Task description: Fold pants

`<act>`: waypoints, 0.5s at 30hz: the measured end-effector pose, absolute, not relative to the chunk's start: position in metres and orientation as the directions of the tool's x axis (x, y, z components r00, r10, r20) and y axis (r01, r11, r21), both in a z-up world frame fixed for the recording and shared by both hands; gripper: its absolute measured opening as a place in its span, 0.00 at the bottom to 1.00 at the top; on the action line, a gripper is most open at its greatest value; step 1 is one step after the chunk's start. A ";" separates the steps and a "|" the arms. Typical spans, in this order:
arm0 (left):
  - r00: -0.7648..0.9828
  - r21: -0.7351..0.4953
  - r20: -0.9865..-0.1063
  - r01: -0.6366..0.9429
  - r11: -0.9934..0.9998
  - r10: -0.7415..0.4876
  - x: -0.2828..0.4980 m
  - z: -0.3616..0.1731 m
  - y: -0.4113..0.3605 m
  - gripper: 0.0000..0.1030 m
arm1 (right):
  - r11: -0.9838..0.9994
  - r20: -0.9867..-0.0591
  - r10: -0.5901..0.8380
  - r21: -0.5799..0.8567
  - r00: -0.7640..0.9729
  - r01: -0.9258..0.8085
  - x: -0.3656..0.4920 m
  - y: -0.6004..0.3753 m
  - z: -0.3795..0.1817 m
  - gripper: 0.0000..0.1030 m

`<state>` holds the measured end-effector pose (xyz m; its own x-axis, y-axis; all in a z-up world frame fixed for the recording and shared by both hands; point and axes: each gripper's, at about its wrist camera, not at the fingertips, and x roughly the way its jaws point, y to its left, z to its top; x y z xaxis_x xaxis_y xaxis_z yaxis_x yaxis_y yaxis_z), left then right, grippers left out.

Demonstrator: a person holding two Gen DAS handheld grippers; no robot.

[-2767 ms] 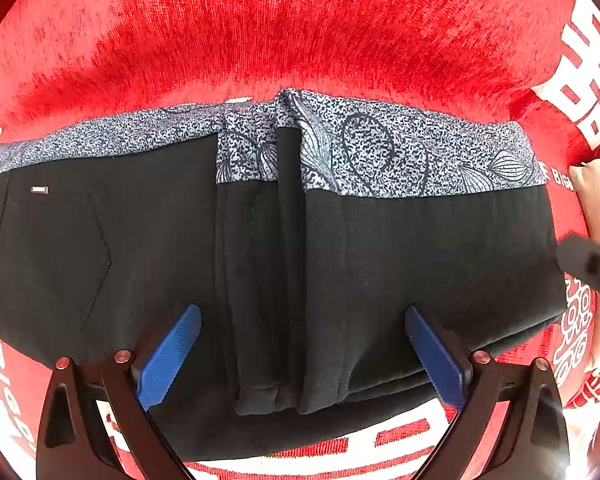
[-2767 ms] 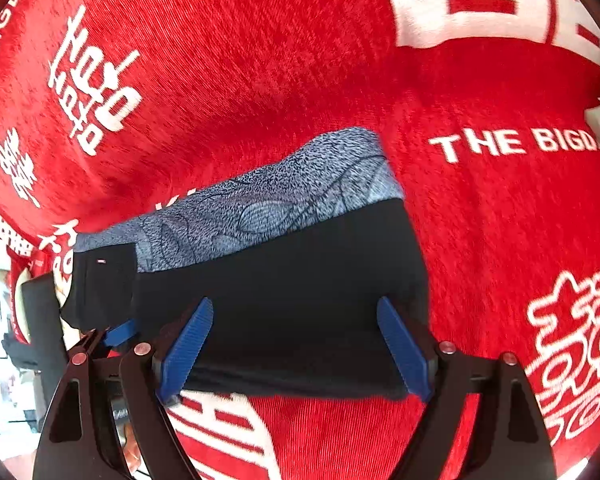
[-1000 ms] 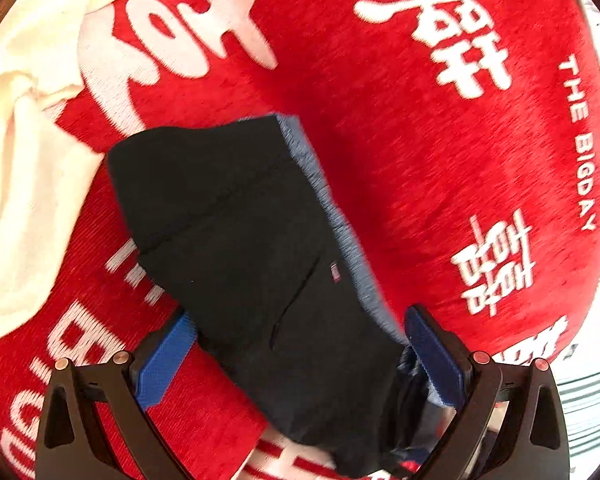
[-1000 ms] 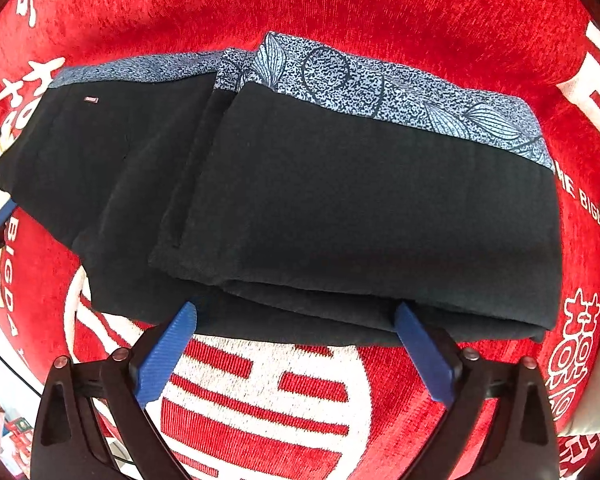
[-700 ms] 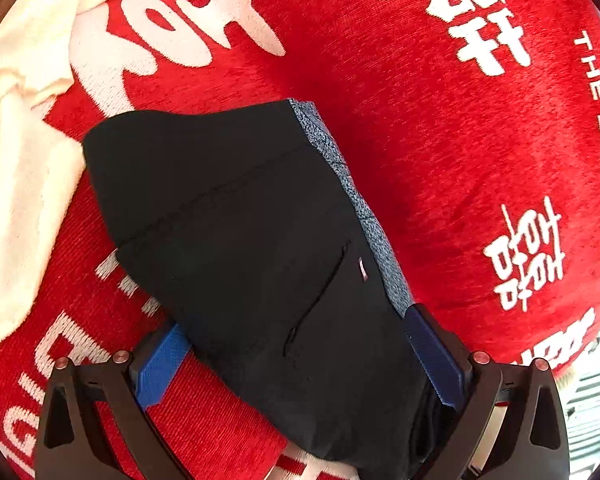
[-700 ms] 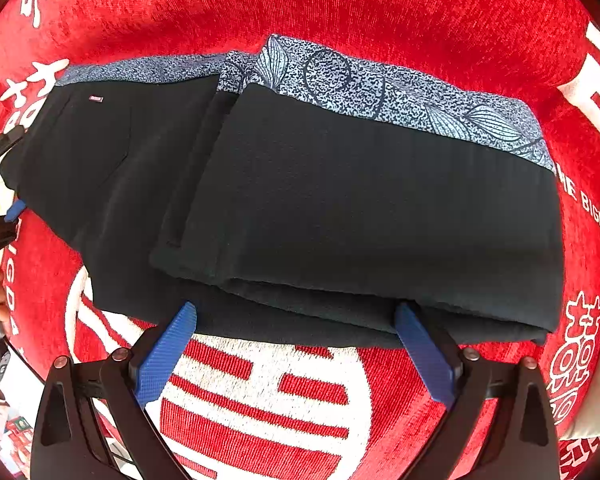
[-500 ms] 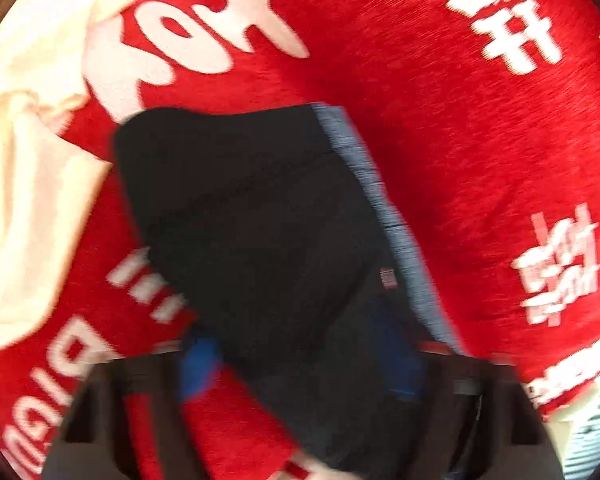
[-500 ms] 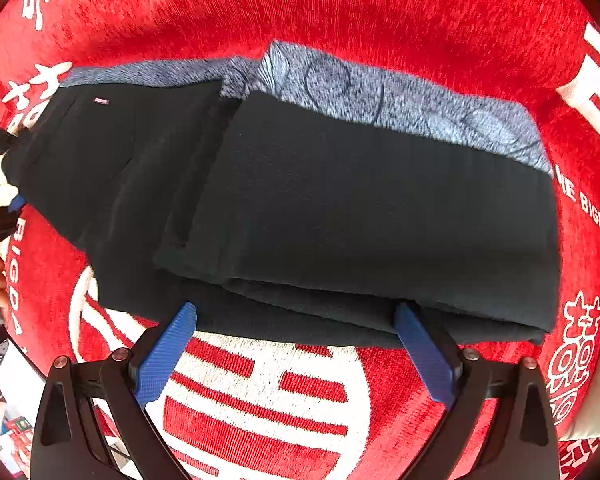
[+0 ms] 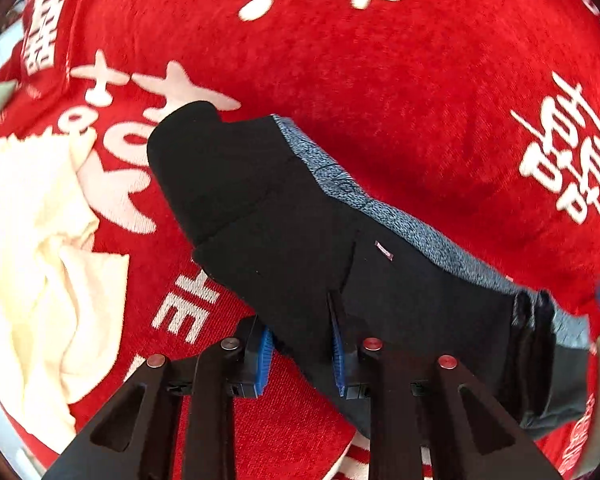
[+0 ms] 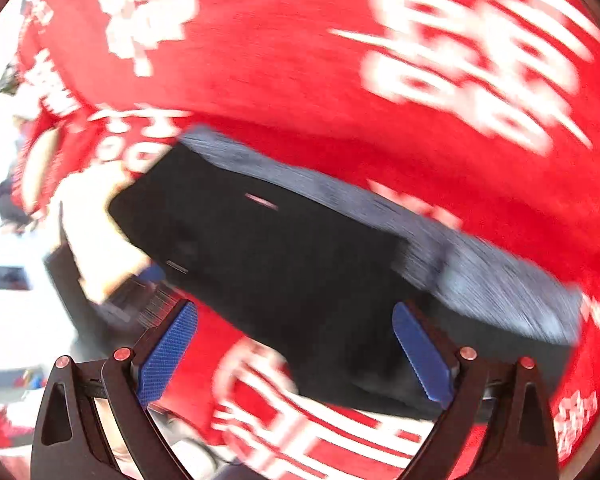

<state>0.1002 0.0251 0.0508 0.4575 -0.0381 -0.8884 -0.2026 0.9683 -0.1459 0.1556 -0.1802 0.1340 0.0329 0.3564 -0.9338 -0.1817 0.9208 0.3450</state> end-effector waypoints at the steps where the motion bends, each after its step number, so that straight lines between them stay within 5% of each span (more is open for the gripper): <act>1: 0.458 -0.134 -0.889 -0.194 0.972 -0.031 0.101 0.051 0.023 0.25 | 0.911 -0.929 0.370 0.361 0.010 -0.199 0.163 -0.166 0.136 0.96; 7: 0.462 -0.097 -0.887 -0.165 0.982 -0.010 0.100 0.052 0.023 0.25 | 0.835 -0.900 0.392 0.436 -0.192 -0.337 0.221 -0.044 0.131 0.98; 15: 0.476 -0.087 -0.880 -0.140 0.986 -0.010 0.094 0.054 0.026 0.25 | 0.775 -0.918 0.147 0.339 -0.370 -0.534 0.222 0.060 0.088 0.98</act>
